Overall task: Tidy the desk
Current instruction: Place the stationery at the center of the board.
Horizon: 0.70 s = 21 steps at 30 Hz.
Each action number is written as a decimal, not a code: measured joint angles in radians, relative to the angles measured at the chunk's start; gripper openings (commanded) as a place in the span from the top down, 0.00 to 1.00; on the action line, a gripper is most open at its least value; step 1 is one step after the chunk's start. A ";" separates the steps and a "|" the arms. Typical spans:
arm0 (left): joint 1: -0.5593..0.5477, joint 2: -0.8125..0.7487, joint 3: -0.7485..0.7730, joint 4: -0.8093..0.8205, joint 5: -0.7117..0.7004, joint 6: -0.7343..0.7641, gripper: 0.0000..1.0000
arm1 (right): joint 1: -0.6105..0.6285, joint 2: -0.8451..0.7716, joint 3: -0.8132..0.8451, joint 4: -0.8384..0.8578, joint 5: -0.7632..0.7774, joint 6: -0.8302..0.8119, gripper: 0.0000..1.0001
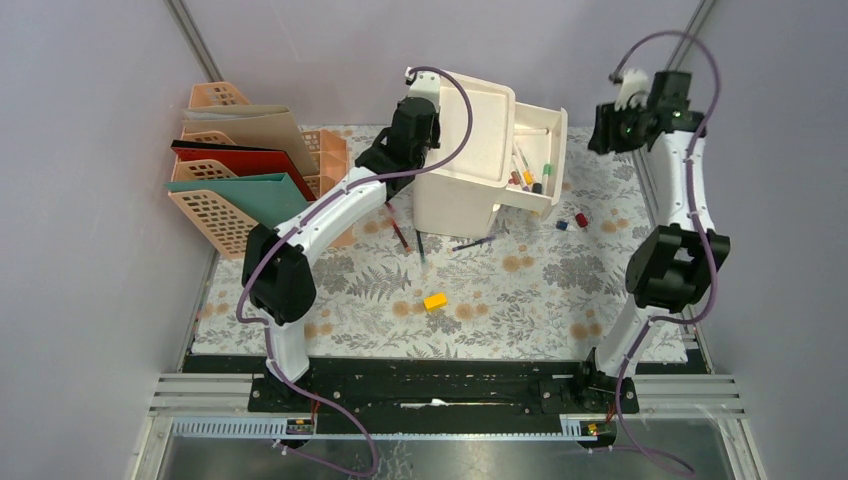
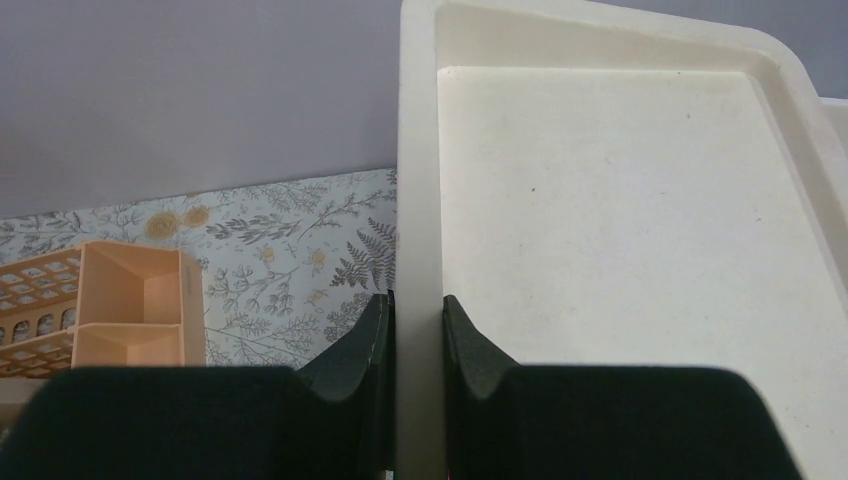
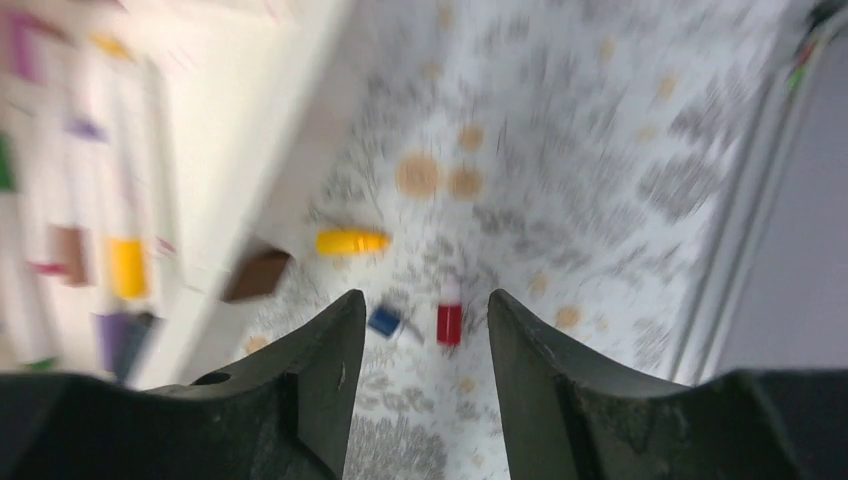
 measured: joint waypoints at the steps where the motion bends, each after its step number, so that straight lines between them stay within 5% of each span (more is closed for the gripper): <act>1: 0.000 -0.005 -0.011 0.016 0.006 0.009 1.00 | -0.003 0.000 0.072 -0.014 -0.027 -0.005 0.45; 6: 0.000 -0.026 -0.060 0.081 0.029 0.040 1.00 | 0.007 0.014 0.378 -0.098 -0.194 -0.008 0.46; 11: 0.000 -0.028 -0.066 0.095 0.035 0.054 1.00 | 0.067 0.018 0.422 -0.178 -0.340 -0.020 0.56; 14: 0.000 -0.028 -0.066 0.095 0.034 0.055 1.00 | 0.133 0.039 0.407 -0.241 -0.336 -0.039 0.63; 21: -0.003 -0.028 -0.066 0.096 0.026 0.065 1.00 | 0.245 0.100 0.392 -0.322 -0.193 -0.032 0.64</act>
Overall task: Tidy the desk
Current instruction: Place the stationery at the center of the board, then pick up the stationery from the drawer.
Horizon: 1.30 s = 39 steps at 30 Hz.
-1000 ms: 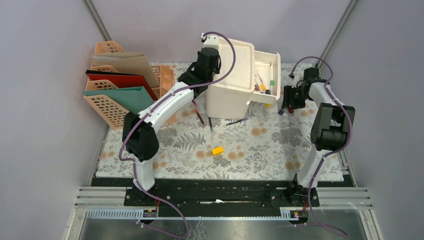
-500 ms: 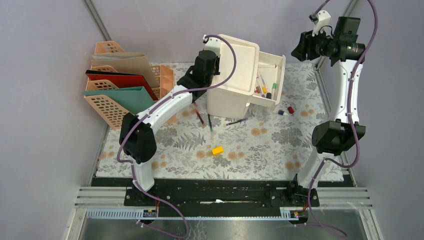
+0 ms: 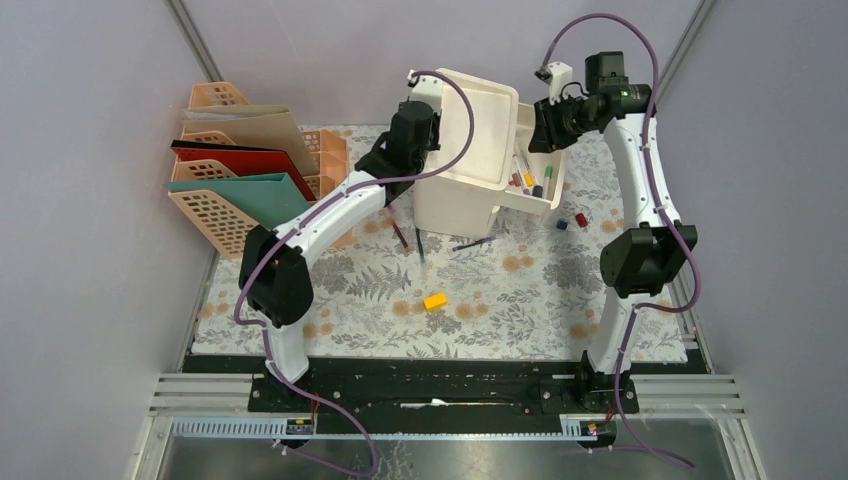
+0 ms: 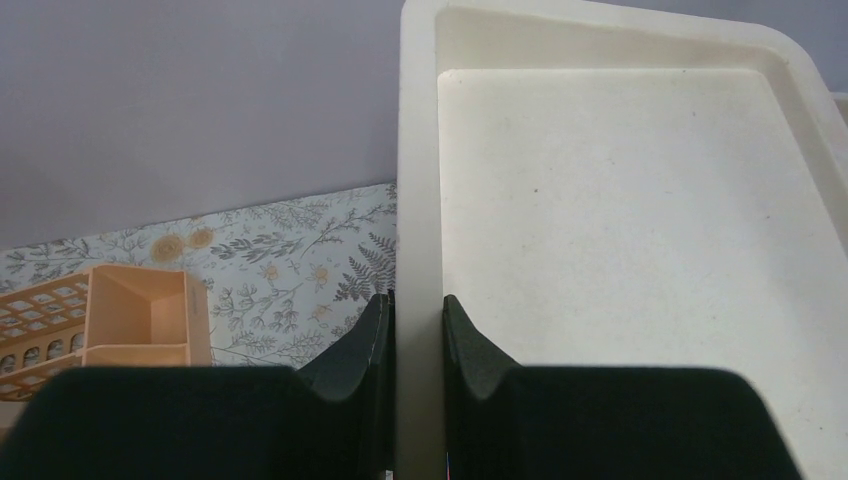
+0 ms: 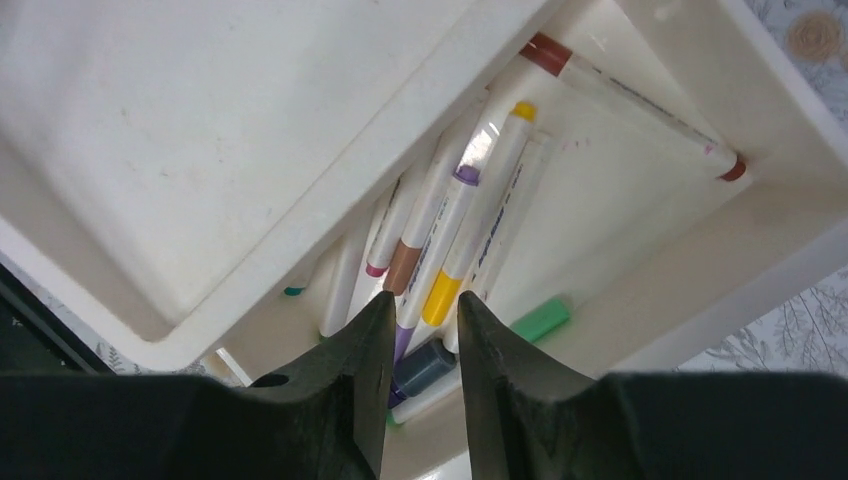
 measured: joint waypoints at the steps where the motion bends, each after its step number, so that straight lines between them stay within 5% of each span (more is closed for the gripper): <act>1: -0.002 0.000 0.000 0.000 -0.004 0.002 1.00 | 0.009 0.003 -0.002 -0.006 0.023 0.003 0.64; 22: -0.053 -0.046 -0.135 0.231 -0.040 0.164 1.00 | 0.018 0.001 -0.154 0.008 0.172 -0.024 0.65; 39: -0.066 -0.051 -0.158 0.286 -0.048 0.213 1.00 | 0.002 -0.001 -0.080 -0.019 0.235 -0.171 0.61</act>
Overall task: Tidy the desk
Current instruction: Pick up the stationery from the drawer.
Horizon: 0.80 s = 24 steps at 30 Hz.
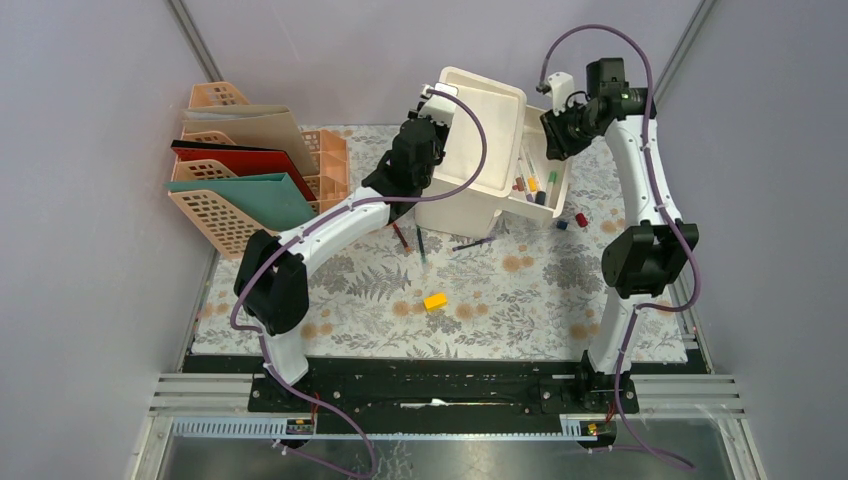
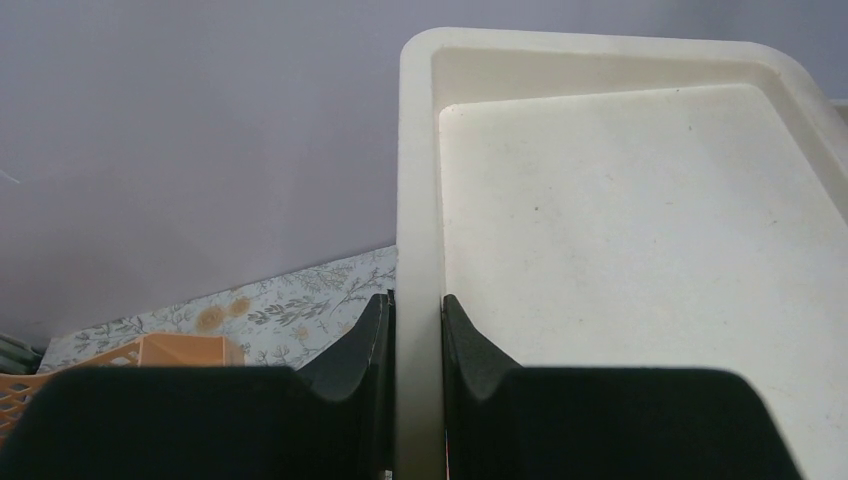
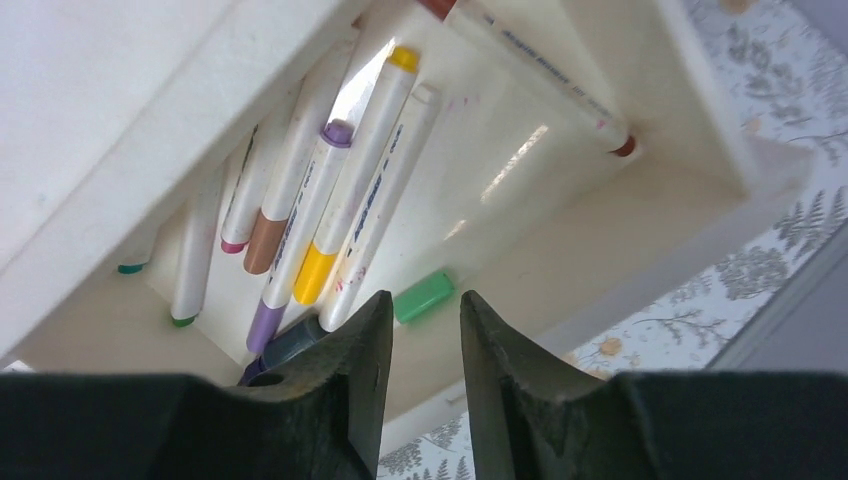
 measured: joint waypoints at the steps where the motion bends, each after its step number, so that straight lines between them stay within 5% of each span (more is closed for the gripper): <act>1: 0.000 0.000 0.000 0.000 0.000 0.001 1.00 | 0.000 0.000 0.016 -0.001 -0.001 -0.003 0.61; 15: 0.044 0.037 0.037 -0.019 0.037 -0.006 1.00 | -0.003 0.084 0.232 0.005 -0.258 0.103 0.56; 24: 0.055 0.058 0.060 -0.020 0.043 -0.008 1.00 | -0.003 0.082 0.150 -0.089 -0.243 -0.135 0.62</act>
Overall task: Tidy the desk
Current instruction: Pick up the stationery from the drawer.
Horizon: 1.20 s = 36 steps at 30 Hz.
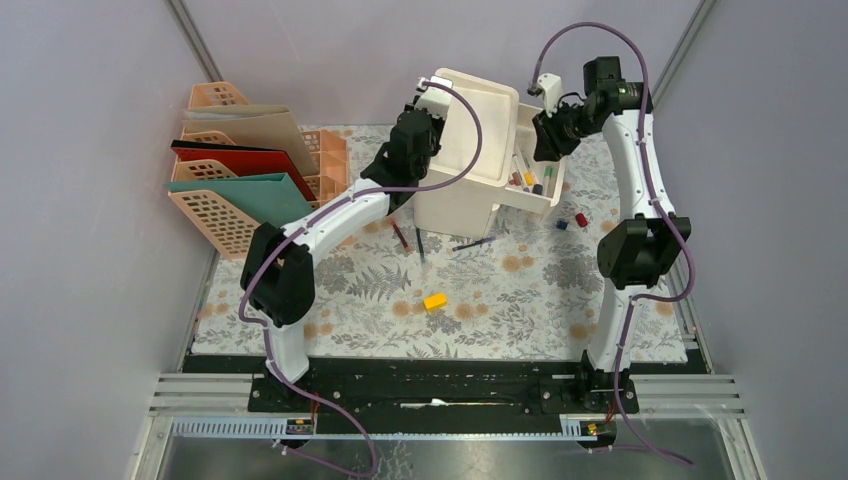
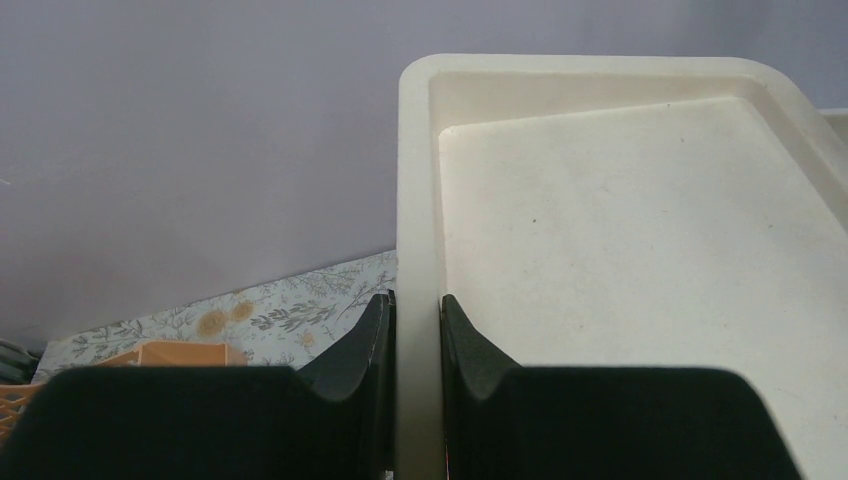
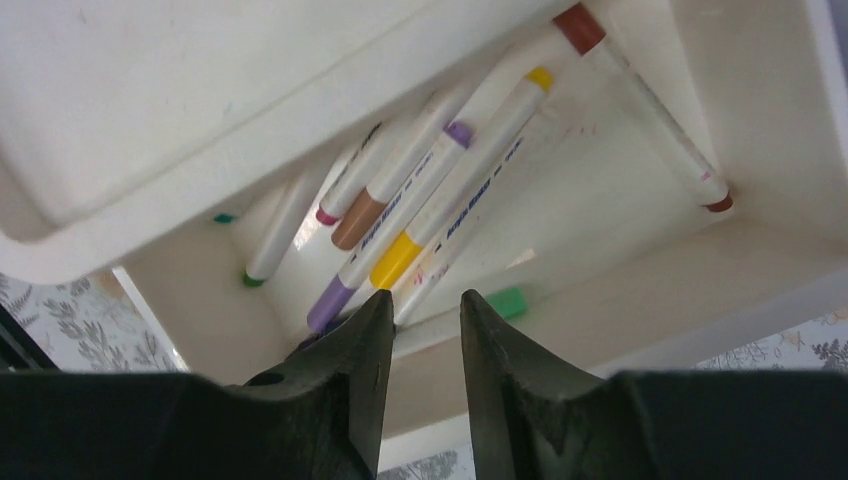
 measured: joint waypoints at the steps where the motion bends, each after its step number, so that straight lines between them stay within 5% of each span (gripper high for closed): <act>1: 0.000 0.000 0.000 0.000 0.000 0.000 1.00 | 0.000 0.000 -0.008 -0.017 0.018 -0.026 0.62; 36: -0.023 -0.167 -0.254 0.158 0.031 -0.005 1.00 | 0.091 -0.134 -0.324 -0.098 0.085 -0.153 0.48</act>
